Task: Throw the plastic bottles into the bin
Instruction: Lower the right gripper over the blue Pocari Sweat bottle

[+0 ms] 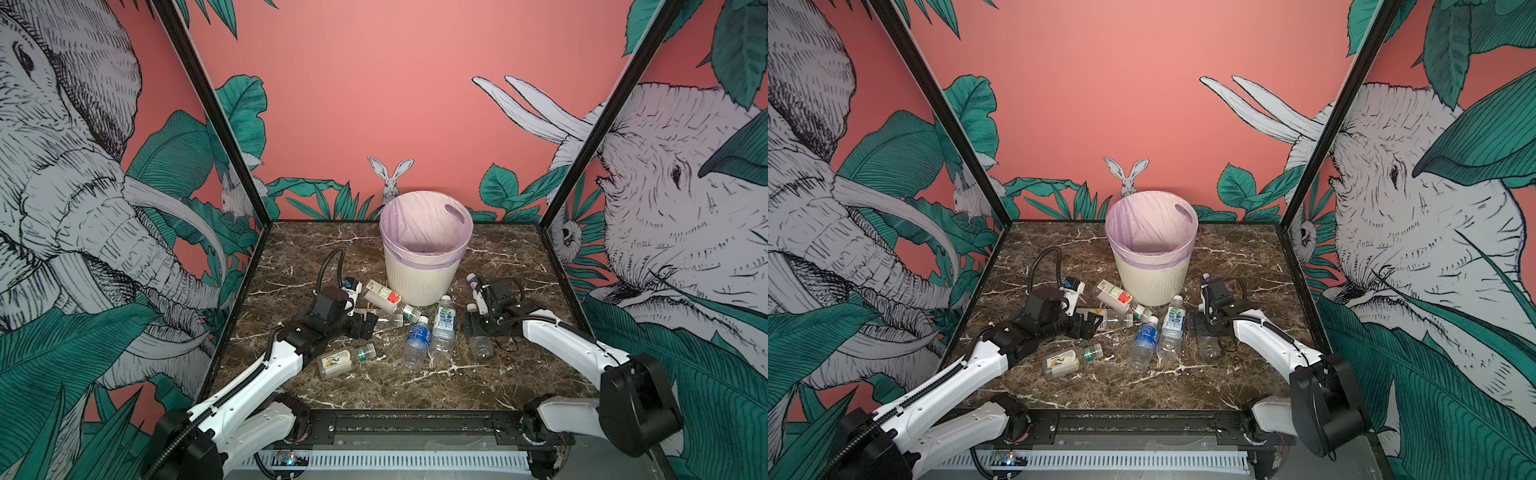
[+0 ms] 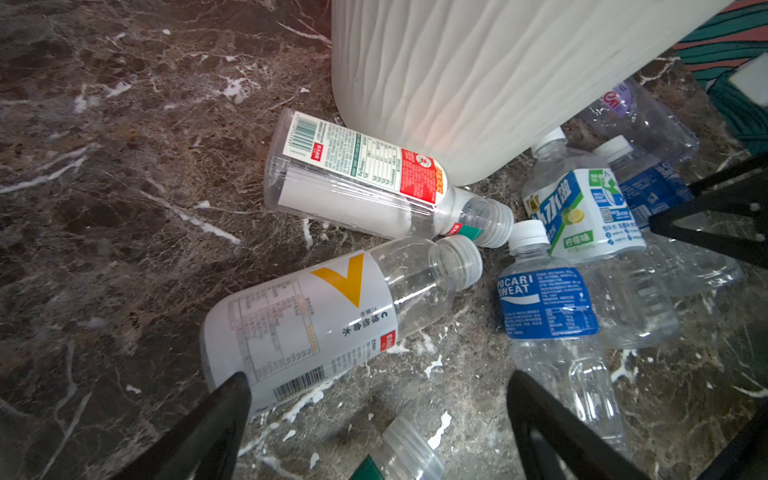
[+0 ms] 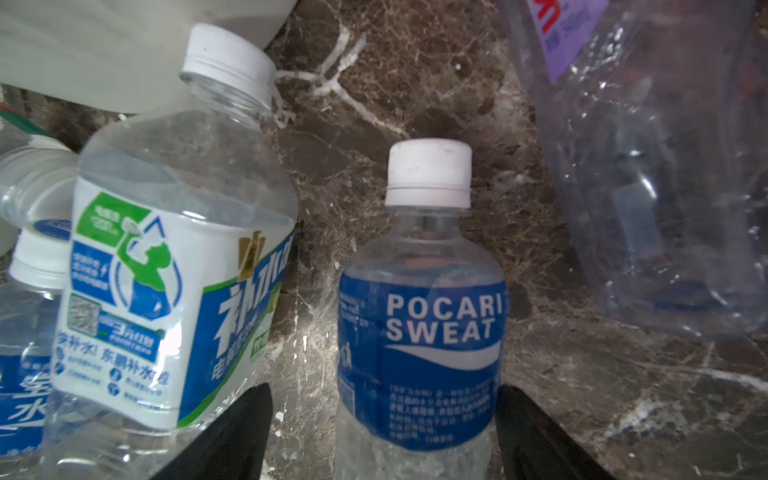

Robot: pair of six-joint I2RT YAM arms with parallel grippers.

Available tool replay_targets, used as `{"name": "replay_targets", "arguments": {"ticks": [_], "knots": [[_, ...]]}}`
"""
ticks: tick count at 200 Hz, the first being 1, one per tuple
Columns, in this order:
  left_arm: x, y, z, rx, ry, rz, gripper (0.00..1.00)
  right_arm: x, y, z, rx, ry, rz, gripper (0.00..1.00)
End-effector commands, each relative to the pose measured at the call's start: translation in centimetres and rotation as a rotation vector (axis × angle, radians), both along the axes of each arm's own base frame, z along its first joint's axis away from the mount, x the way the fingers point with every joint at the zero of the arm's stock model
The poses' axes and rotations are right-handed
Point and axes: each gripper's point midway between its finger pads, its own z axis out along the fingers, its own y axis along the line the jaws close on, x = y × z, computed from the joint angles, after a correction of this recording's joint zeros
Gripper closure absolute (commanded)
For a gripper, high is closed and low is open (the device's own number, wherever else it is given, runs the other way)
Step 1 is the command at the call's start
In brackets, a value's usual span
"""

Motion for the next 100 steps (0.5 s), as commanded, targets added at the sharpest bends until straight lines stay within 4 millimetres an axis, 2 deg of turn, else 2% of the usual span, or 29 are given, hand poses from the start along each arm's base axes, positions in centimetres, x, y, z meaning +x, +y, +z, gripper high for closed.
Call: {"name": "replay_targets", "arguments": {"ticks": [1,35,57,100], "knots": [[-0.2,-0.6,-0.3,-0.029,0.008,-0.032,0.03,0.3,0.1,-0.7,-0.015,-0.004,0.0,0.15],[-0.3,-1.2,-1.1,-0.026,0.041,-0.056,0.03,0.2,-0.1,-1.8,-0.049,0.009,-0.001,0.16],[-0.3,-1.3,-1.5,-0.029,0.05,-0.061,0.03,0.3,0.1,-1.9,-0.058,0.008,0.003,0.16],[-0.3,-1.5,-1.7,-0.034,0.057,-0.069,0.03,0.2,0.5,-2.4,-0.084,0.033,0.023,0.24]]}}
